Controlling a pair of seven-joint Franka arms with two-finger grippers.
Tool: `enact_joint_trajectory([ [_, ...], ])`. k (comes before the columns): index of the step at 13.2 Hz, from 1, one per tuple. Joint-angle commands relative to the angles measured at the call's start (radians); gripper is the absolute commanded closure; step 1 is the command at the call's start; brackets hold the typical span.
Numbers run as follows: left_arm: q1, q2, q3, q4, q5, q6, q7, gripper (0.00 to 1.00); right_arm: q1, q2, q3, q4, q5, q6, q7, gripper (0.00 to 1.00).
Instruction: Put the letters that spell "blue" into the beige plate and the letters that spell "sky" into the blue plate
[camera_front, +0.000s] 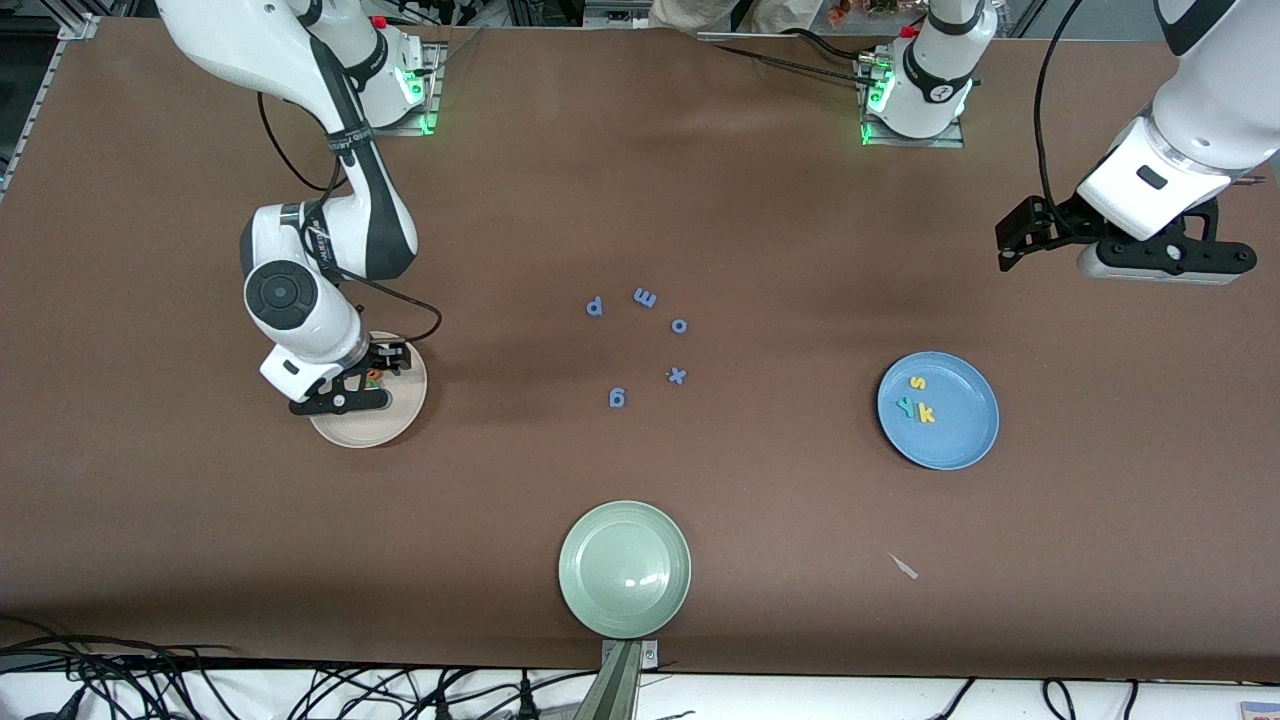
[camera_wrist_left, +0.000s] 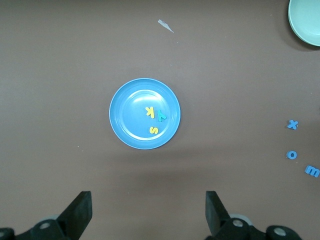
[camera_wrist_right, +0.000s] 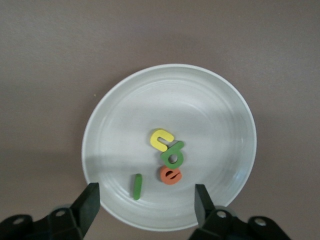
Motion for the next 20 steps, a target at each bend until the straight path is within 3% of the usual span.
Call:
enact_joint_trajectory([
  [1, 0.006, -0.002, -0.001, 0.014, -0.020, -0.017, 0.017, 0.00, -0.001, 0.007, 0.012, 0.212, 0.012, -0.240, 0.031, 0.01],
  [5, 0.006, 0.000, -0.001, 0.015, -0.020, -0.017, 0.017, 0.00, -0.013, 0.001, 0.000, 0.417, 0.015, -0.414, 0.025, 0.00],
  [8, 0.006, -0.002, -0.001, 0.015, -0.020, -0.017, 0.017, 0.00, -0.053, 0.001, -0.023, 0.579, 0.117, -0.599, 0.020, 0.00],
  [10, 0.006, -0.002, -0.001, 0.014, -0.020, -0.017, 0.017, 0.00, -0.096, -0.007, -0.028, 0.635, 0.133, -0.664, 0.011, 0.00],
  [13, 0.006, -0.002, -0.001, 0.015, -0.020, -0.017, 0.015, 0.00, -0.163, -0.103, -0.009, 0.635, 0.151, -0.741, -0.044, 0.00],
  [15, 0.006, -0.002, -0.001, 0.015, -0.020, -0.017, 0.017, 0.00, -0.302, -0.195, 0.114, 0.603, 0.144, -0.793, -0.046, 0.00],
  [17, 0.006, -0.002, -0.001, 0.015, -0.020, -0.017, 0.015, 0.00, -0.390, -0.259, 0.167, 0.575, 0.139, -0.850, -0.070, 0.00],
  [20, 0.006, -0.002, -0.001, 0.015, -0.020, -0.017, 0.015, 0.00, -0.450, -0.413, 0.240, 0.369, 0.064, -0.783, -0.079, 0.00],
])
